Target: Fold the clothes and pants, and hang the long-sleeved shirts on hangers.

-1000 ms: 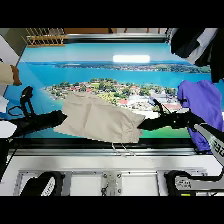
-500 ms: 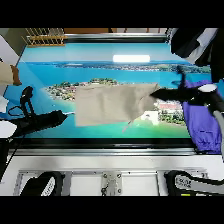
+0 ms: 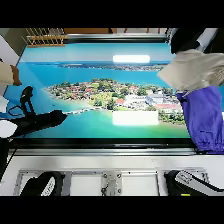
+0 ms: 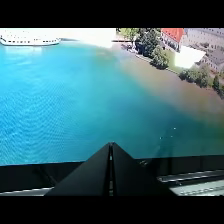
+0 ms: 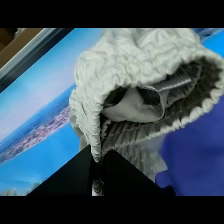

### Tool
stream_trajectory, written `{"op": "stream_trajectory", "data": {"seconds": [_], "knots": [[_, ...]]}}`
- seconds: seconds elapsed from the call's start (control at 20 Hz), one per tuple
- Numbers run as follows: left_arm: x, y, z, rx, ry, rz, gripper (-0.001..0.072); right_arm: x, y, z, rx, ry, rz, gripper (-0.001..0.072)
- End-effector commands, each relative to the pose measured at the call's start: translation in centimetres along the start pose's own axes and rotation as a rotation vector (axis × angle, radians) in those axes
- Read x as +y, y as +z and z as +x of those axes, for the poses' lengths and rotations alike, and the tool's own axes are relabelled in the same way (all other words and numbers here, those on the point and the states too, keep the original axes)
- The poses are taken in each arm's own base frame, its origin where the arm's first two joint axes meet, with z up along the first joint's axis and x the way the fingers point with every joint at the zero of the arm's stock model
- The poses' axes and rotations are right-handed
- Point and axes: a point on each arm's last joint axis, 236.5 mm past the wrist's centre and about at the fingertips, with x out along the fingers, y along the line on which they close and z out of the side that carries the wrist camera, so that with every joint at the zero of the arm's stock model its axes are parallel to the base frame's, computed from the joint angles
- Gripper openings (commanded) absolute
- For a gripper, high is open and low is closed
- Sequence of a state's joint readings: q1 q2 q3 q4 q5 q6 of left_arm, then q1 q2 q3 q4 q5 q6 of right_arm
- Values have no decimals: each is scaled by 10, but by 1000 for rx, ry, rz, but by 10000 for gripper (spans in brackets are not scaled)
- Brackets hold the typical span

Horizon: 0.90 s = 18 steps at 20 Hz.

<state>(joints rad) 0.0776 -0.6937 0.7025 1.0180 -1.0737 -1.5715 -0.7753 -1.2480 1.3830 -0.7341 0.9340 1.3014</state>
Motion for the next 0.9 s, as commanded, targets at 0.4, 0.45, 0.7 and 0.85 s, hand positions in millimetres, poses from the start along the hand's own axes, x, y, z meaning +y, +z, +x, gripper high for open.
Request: {"op": "stream_trajectory", "data": {"seconds": [0.4,0.45,0.7,0.85], "knots": [[14,-8,20,83,24,-39,7,-155,-127,-96,450,-622,131,9],[13,-8,20,82,24,-38,7,-163,-139,-105,483,-666,137,9],[13,-7,20,81,23,-23,7,-182,-194,-117,589,-726,159,10],[13,-8,20,83,23,-9,8,-185,-209,-119,622,-731,171,11]]}}
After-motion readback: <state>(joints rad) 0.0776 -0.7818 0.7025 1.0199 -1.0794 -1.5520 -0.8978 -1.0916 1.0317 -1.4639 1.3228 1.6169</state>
